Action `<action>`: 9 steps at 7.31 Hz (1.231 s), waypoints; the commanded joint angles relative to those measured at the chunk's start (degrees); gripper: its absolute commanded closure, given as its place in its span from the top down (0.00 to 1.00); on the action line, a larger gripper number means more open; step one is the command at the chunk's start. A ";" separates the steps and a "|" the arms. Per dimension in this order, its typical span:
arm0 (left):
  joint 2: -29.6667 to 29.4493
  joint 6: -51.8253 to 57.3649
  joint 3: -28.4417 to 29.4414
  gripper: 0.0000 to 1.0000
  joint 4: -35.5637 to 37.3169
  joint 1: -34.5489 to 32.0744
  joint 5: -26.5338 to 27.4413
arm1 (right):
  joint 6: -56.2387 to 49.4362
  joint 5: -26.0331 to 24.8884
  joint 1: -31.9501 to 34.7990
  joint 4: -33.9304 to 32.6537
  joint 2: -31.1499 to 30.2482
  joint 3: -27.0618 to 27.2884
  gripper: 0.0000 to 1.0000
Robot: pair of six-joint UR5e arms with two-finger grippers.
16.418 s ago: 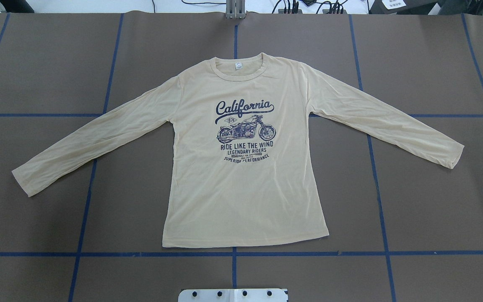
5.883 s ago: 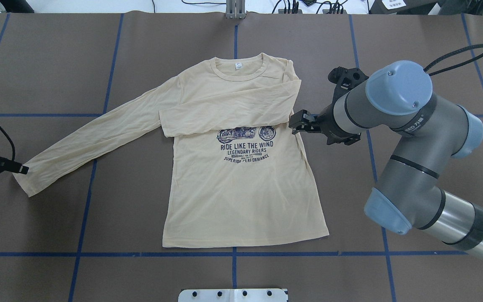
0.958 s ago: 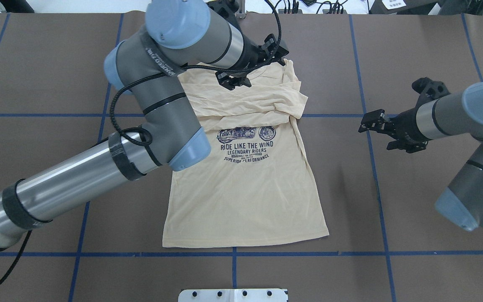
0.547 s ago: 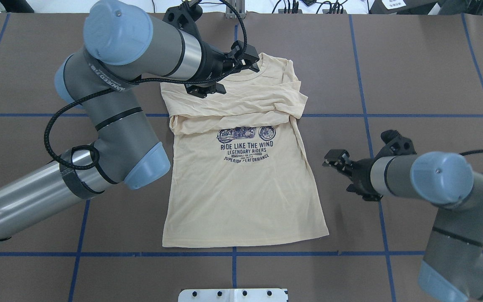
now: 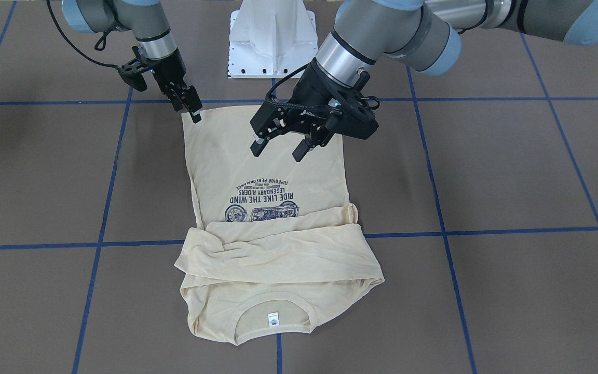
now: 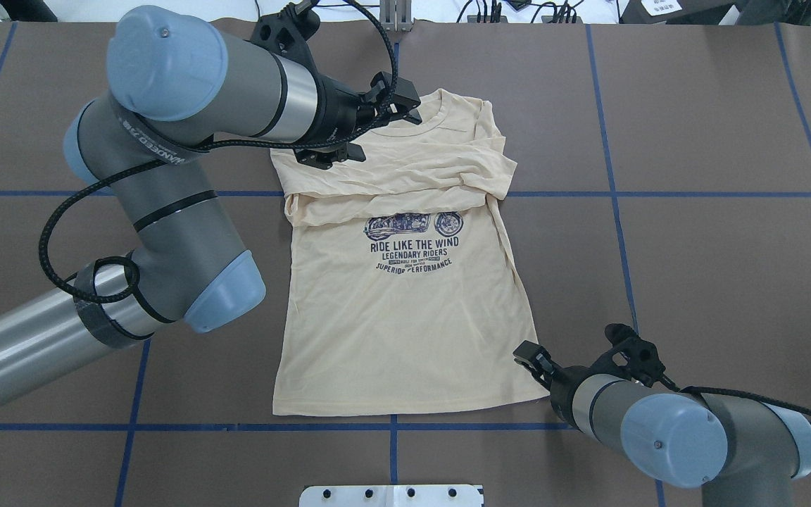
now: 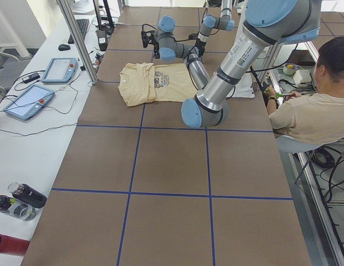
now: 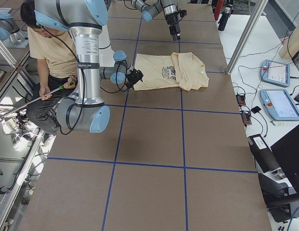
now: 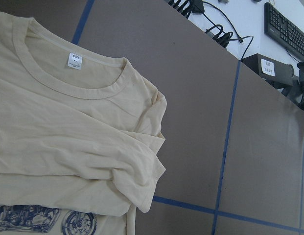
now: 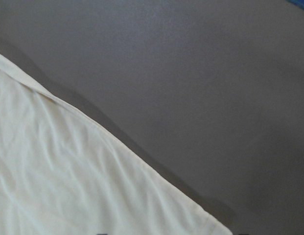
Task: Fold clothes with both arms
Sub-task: 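Release the sleeve with the left gripper while the right gripper moves to the hem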
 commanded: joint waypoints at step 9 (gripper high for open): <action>2.36 0.09 -2.69 0.96 1.97 0.20 1.83 | -0.17 -0.54 -1.12 -2.83 0.46 -0.89 0.27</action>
